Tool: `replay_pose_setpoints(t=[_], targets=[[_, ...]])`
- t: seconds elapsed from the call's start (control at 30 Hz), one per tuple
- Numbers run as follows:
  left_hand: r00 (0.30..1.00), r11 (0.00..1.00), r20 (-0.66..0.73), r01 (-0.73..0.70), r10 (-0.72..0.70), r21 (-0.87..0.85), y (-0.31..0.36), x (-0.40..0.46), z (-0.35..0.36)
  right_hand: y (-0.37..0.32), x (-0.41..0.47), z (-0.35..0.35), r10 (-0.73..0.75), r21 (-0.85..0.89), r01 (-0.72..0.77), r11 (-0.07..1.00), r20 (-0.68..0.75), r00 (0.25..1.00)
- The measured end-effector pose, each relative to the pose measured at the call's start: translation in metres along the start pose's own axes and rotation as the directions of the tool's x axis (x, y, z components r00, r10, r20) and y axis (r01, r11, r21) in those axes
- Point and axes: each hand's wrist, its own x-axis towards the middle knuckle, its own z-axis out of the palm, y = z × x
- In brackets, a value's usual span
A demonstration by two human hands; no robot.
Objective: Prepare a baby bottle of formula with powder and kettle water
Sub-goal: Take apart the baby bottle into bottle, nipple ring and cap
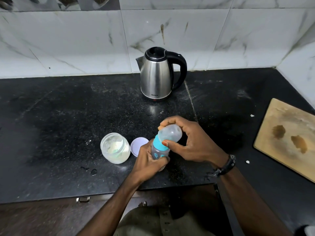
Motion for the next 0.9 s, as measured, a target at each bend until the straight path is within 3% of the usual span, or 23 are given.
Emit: replay_pose_setpoints(t=[0.27,0.37,0.47,0.57,0.7,0.9], targets=[[0.997,0.999,-0.070,0.016,-0.019,-0.037,-0.008,0.002,0.000,0.011,0.000,0.003,0.191,0.335,-0.123,0.934,-0.181,0.965],[0.996,1.000,-0.091,0.013,-0.015,-0.013,-0.015,0.005,-0.001,0.021,0.006,-0.003,0.279,0.382,-0.167,0.909,-0.259,0.925],[0.994,1.000,-0.113,0.016,-0.015,0.008,-0.020,0.006,-0.002,0.041,0.010,-0.008,0.325,0.307,-0.229,0.924,-0.311,0.893],[0.990,1.000,-0.142,0.020,-0.018,0.015,-0.023,0.009,-0.003,0.073,0.014,-0.010,0.320,0.109,-0.301,0.947,-0.358,0.877],[0.989,1.000,-0.147,0.006,-0.008,-0.010,-0.021,0.010,0.000,0.114,0.015,-0.003,0.372,-0.099,-0.431,0.897,-0.358,0.857],[0.990,1.000,-0.143,-0.001,0.005,0.024,-0.025,0.012,0.000,0.133,0.016,0.015,0.368,-0.275,-0.463,0.843,-0.334,0.868]])
